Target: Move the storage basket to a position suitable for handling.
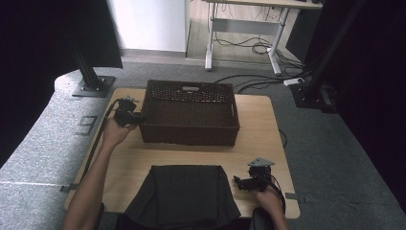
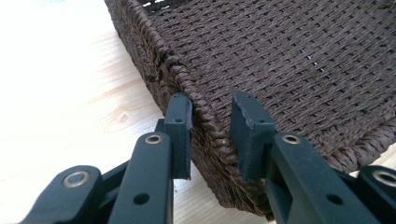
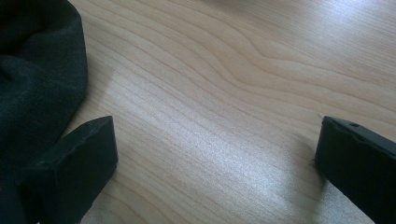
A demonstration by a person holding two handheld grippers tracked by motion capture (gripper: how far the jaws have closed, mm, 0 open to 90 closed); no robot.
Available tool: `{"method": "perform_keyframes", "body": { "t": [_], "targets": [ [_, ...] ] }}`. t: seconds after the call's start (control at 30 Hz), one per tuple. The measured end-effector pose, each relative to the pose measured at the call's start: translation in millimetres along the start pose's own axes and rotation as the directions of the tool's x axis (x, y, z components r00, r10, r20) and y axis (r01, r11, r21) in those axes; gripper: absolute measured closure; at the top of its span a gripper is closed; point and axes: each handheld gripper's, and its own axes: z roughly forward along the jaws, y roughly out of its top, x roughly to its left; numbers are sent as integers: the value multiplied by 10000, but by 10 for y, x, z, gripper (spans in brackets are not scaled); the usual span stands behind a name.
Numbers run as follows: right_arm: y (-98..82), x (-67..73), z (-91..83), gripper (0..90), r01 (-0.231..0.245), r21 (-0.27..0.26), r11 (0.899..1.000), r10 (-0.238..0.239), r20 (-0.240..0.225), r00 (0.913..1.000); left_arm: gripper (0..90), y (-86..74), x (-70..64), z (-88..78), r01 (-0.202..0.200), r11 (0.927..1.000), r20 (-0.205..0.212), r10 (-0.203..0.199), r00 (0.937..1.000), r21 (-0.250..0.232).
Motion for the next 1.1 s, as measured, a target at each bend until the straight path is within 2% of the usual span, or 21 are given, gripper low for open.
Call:
{"method": "perform_keyframes", "body": {
  "t": [0.23,0.47,0.67,0.83,1.1],
  "targets": [
    [-3,2,-3,0,9,5,10000,-9,-19,10000,697,-107,-50,-63,155,9996,190,-150,9997,-229],
    [-3,2,-3,0,7,9,10000,-7,-19,10000,696,-151,-110,-122,-138,9999,32,138,9999,-40],
    [-3,3,-3,0,4,8,10000,-4,-20,10000,697,-241,-147,-190,-111,9999,130,113,9999,-113],
    [-3,3,-4,0,2,10,10000,-2,-19,10000,696,-319,-213,-260,-263,9996,-51,263,9996,-88],
    [-3,2,-4,0,10,22,10000,-10,-18,10000,698,-460,-270,-366,-276,9994,173,280,9995,-208]
  ]
}}
